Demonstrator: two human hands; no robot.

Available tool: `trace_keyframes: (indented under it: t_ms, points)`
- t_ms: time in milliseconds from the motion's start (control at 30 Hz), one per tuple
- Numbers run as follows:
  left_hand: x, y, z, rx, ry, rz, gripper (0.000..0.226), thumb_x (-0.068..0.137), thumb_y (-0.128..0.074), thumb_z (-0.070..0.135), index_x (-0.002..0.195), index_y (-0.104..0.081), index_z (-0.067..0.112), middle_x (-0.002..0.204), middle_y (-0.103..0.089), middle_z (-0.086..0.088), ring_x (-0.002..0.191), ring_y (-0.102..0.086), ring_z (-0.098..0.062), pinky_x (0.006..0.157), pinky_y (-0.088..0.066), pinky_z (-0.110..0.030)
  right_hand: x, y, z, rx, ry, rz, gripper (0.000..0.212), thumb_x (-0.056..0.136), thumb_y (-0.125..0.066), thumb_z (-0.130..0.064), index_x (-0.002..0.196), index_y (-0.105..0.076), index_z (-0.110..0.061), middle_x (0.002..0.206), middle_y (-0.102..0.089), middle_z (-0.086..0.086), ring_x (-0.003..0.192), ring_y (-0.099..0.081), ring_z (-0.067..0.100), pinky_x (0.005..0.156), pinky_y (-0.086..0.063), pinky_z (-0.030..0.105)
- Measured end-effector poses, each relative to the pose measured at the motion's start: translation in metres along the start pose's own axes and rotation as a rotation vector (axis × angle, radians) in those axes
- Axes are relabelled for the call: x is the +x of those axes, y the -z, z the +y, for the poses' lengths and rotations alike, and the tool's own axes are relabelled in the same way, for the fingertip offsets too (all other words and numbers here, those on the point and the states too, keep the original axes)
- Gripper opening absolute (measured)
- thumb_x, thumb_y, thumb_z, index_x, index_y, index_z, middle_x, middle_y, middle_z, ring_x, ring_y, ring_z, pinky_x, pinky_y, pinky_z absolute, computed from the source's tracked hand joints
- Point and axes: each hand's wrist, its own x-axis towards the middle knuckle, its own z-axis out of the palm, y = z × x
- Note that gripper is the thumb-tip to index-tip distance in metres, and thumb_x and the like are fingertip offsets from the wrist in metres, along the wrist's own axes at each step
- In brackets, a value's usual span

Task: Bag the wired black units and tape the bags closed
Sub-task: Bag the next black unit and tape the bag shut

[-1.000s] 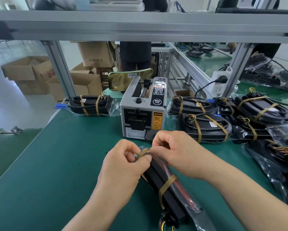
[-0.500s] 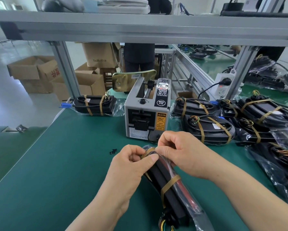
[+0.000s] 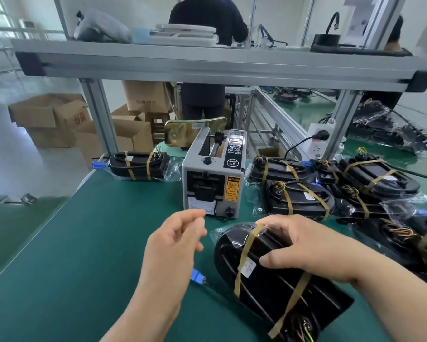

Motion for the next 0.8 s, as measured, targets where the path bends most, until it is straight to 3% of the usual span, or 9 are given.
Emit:
trace_keyframes:
  t_ms: [100, 200, 267, 333, 400, 567, 700, 800]
  points:
    - [-0.004, 0.016, 0.005, 0.027, -0.032, 0.052, 0.014, 0.091, -0.062, 0.029, 0.093, -0.073, 0.037, 0.085, -0.071, 0.018, 0.074, -0.063, 0.006, 0.07, -0.046, -0.014, -0.019, 0.009, 0.021, 0.528, 0.109, -0.117, 0.055, 0.072, -0.077, -0.016, 0.124, -0.065, -0.028, 0.123, -0.068, 0.012, 0.114, -0.065, 0.032, 0.094, -0.054, 0.04]
    - [-0.014, 0.023, 0.013, 0.063, -0.01, -0.118, 0.016, 0.085, -0.067, 0.049, 0.099, -0.072, 0.043, 0.098, -0.071, 0.025, 0.093, -0.063, 0.012, 0.083, -0.045, -0.021, -0.027, 0.006, 0.033, 0.716, 0.254, -0.13, 0.059, 0.072, -0.074, -0.007, 0.129, -0.062, -0.014, 0.129, -0.063, 0.019, 0.118, -0.062, 0.034, 0.094, -0.052, 0.037]
    - [-0.02, 0.029, 0.02, 0.04, -0.022, -0.276, 0.038, 0.069, -0.068, 0.062, 0.104, -0.07, 0.047, 0.109, -0.071, 0.022, 0.104, -0.063, 0.007, 0.083, -0.049, -0.021, -0.03, 0.001, 0.032, 0.733, 0.321, -0.117, 0.061, 0.071, -0.073, -0.006, 0.13, -0.061, -0.013, 0.132, -0.062, 0.019, 0.121, -0.06, 0.033, 0.098, -0.05, 0.036]
    - [-0.026, 0.034, 0.031, 0.037, -0.08, -0.386, 0.047, 0.059, -0.073, 0.058, 0.105, -0.067, 0.051, 0.112, -0.072, 0.017, 0.107, -0.065, 0.0, 0.075, -0.054, -0.017, -0.032, -0.006, 0.03, 0.712, 0.362, -0.101, 0.066, 0.069, -0.073, -0.007, 0.133, -0.058, -0.011, 0.134, -0.059, 0.022, 0.126, -0.055, 0.038, 0.106, -0.044, 0.044]
    - [-0.032, 0.042, 0.044, 0.132, -0.165, -0.463, 0.054, 0.057, -0.079, 0.053, 0.108, -0.064, 0.054, 0.114, -0.071, 0.019, 0.108, -0.064, 0.0, 0.081, -0.053, -0.016, -0.032, -0.009, 0.027, 0.687, 0.389, -0.092, 0.068, 0.068, -0.074, -0.007, 0.133, -0.057, -0.013, 0.134, -0.058, 0.024, 0.127, -0.053, 0.041, 0.112, -0.039, 0.047]
    - [-0.043, 0.058, 0.063, 0.413, -0.303, -0.44, 0.072, 0.05, -0.081, 0.059, 0.116, -0.053, 0.064, 0.113, -0.064, 0.034, 0.106, -0.058, 0.013, 0.087, -0.044, -0.021, -0.026, -0.013, 0.011, 0.684, 0.449, -0.126, 0.072, 0.068, -0.081, -0.004, 0.135, -0.057, -0.018, 0.137, -0.059, 0.018, 0.128, -0.055, 0.036, 0.113, -0.039, 0.045]
    - [-0.042, 0.067, 0.065, 0.405, -0.248, -0.518, 0.06, 0.064, -0.083, 0.046, 0.117, -0.056, 0.058, 0.107, -0.07, 0.027, 0.1, -0.065, 0.007, 0.087, -0.051, -0.022, -0.01, -0.021, -0.008, 0.674, 0.473, -0.31, 0.066, 0.083, -0.073, 0.0, 0.143, -0.048, -0.013, 0.146, -0.049, 0.019, 0.136, -0.046, 0.036, 0.113, -0.037, 0.04]
    - [-0.03, 0.083, 0.05, 0.292, -0.187, -0.465, 0.046, 0.07, -0.081, 0.034, 0.109, -0.065, 0.054, 0.101, -0.074, 0.021, 0.092, -0.07, 0.003, 0.079, -0.051, -0.01, 0.01, -0.03, -0.031, 0.542, 0.428, -0.351, 0.059, 0.094, -0.063, -0.003, 0.146, -0.045, -0.022, 0.147, -0.051, 0.012, 0.138, -0.045, 0.028, 0.113, -0.037, 0.034]
